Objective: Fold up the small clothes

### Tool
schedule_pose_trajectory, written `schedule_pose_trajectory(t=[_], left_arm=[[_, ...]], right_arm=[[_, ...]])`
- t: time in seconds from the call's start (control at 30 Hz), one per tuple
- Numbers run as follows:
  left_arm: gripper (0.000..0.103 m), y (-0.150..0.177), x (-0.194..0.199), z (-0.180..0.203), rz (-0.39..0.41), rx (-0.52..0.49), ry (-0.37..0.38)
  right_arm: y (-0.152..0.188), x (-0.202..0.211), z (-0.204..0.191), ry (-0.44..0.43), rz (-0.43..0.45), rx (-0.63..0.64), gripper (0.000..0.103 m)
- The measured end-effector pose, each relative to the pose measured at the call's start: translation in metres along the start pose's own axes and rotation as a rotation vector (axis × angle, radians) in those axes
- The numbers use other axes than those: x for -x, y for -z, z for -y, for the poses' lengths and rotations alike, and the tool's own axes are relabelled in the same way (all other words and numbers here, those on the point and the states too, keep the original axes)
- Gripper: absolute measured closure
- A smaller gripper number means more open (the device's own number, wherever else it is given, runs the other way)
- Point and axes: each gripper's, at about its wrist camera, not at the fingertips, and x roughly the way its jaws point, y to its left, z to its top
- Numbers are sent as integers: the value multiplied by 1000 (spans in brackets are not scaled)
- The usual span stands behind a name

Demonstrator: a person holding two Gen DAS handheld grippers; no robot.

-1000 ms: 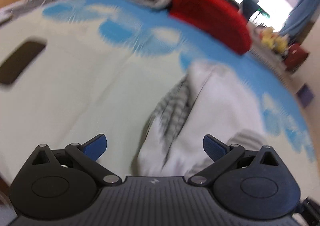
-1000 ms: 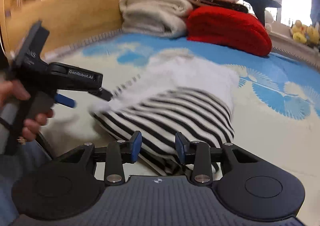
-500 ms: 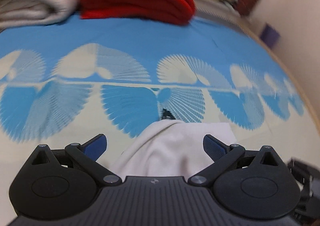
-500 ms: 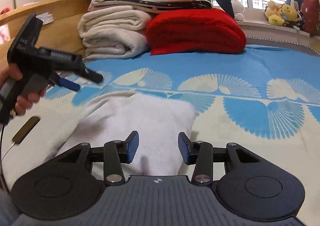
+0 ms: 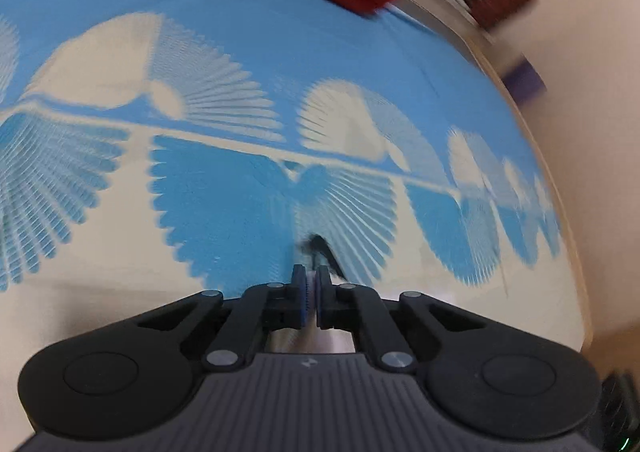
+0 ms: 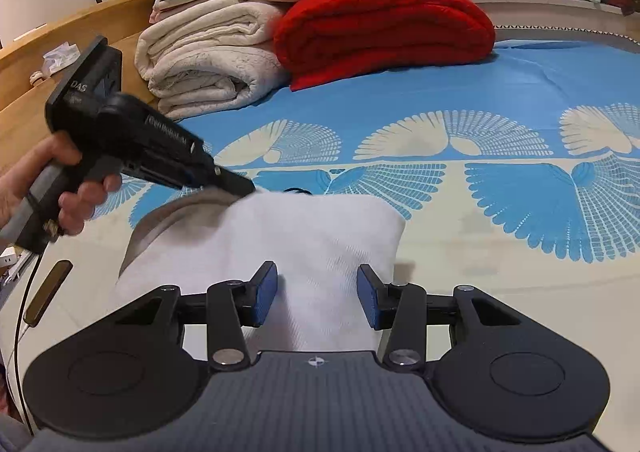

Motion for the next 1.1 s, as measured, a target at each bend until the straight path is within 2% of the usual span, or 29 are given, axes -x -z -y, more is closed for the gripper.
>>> schedule_pose_trajectory(t=[0.13,0.2,0.23,0.27,0.3,0.37,0.43,0.5,0.53,0.57,0.63,0.67,0.73,0.8,0.87,0.93,1.0,1.03,1.1], left_arm=[[102,0,4,-32,32,144,27],[102,4,7,-51,41,240,74],[103,6,8,-57,47,264,55],[103,9,11,-62,71,265,-28],[103,10,14,-65,80,276,-66],[102,17,26,-79,107,335,-101],[98,27,47,-83,150,342,-100],[69,43,70,-78,165,321,-115],[36,57,82,-71,168,316,-139],[16,71,94,-62,180,316,-166],[14,111,120,-38,241,284,-191],[12,135,133,-27,245,278,-183],[9,179,150,-13,262,336,-169],[8,222,158,-4,260,418,-145],[8,265,156,4,235,516,-79],[8,296,145,8,195,598,-10],[8,315,129,8,184,654,66],[8,318,117,5,160,690,79],[8,318,96,-6,130,756,100]], right_arm=[[3,-2,-2,-1,1,8,57],[3,-2,-1,0,-3,9,57],[3,-2,-1,-2,-5,8,57],[3,-2,-1,-4,-6,5,57],[3,-3,0,-1,-9,5,55],[2,-3,0,5,-10,9,55],[1,-1,-1,0,-8,3,55],[-1,2,-2,-5,-3,8,55],[-3,4,-2,-9,1,11,55],[-4,6,-2,-13,5,11,54],[-9,11,0,-26,14,-1,47],[-14,15,2,-33,14,-8,44],[-26,22,10,-67,23,-30,24],[-46,24,23,-132,22,-45,15],[-72,12,38,-194,-34,-40,14],[-97,-14,52,-236,-151,-55,14],[-115,-49,62,-243,-308,-103,14],[-119,-65,66,-239,-375,-129,14],[-123,-94,67,-232,-447,-165,14]])
